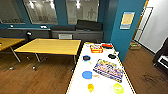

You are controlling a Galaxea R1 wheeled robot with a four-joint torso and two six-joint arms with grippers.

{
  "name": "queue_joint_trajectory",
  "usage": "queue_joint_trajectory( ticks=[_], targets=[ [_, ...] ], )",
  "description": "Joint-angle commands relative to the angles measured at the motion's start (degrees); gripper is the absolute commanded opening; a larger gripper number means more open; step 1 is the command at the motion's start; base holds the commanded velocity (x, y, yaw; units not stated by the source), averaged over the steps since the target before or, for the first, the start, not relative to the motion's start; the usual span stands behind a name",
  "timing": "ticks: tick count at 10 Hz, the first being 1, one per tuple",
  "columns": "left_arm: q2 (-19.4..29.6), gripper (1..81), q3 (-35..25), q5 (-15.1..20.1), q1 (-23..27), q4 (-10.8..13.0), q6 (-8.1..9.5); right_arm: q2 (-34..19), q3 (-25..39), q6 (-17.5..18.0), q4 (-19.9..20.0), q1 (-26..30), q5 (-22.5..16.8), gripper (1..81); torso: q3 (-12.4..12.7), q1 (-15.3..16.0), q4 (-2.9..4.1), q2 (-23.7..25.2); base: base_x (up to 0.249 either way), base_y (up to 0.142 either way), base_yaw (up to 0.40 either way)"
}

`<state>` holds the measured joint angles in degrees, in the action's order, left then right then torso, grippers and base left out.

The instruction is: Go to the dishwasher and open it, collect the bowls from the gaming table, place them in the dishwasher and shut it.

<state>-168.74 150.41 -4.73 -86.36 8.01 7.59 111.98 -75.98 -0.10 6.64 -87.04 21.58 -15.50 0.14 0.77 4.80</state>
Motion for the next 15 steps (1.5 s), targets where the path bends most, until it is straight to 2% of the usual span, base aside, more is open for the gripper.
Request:
queue_joint_trajectory(
  ticks=[1,2,3,4,6,8,13,14,15],
  targets=[
    [0.2,81.1,-0.2,3.2,1.3,-0.2,-0.04,-12.5,11.6,0.7,3.4,9.2,1.4,81.1,-5.0,0.0,0.0,0.0,0.0,0.0,0.0],
    [0.2,81.1,-0.1,3.2,1.3,-0.2,0.05,-14.7,13.1,0.7,5.7,12.6,1.1,81.1,-1.7,0.0,0.0,0.0,0.0,0.0,0.0],
    [0.2,81.1,-0.2,3.2,1.3,-0.3,0.05,-18.0,14.7,0.7,8.7,17.1,-1.2,81.1,-3.4,0.0,0.0,0.0,0.0,0.0,0.0],
    [0.2,81.1,-0.3,3.2,1.4,-0.3,0.05,-19.1,15.3,0.7,10.2,22.0,-3.6,81.1,-3.9,0.1,0.0,-0.1,0.0,0.0,0.0],
    [0.2,81.1,-0.3,3.2,1.4,-0.3,0.05,-19.9,13.8,0.8,15.0,32.1,-13.9,81.1,-4.4,0.1,0.0,-0.1,0.0,0.0,0.0],
    [0.2,81.1,0.0,3.2,1.4,-0.4,0.14,-19.0,9.8,0.8,18.8,38.3,-20.0,81.1,-4.5,0.1,0.0,-0.1,0.0,0.0,0.0],
    [0.1,81.1,0.0,3.2,1.7,-0.4,0.05,-18.3,7.6,0.9,21.5,47.2,-26.1,81.1,-12.7,0.1,0.0,-0.1,0.0,0.0,0.0],
    [0.1,81.1,0.1,3.2,1.7,-0.4,0.14,-18.4,7.4,0.9,22.1,48.6,-26.6,81.1,-9.5,0.1,0.0,-0.1,0.0,0.0,0.0],
    [0.1,81.1,0.1,3.2,1.7,-0.4,0.05,-18.4,6.8,1.0,23.2,50.6,-28.2,81.1,-11.1,0.1,0.0,-0.1,0.0,0.0,0.0]
  ],
)
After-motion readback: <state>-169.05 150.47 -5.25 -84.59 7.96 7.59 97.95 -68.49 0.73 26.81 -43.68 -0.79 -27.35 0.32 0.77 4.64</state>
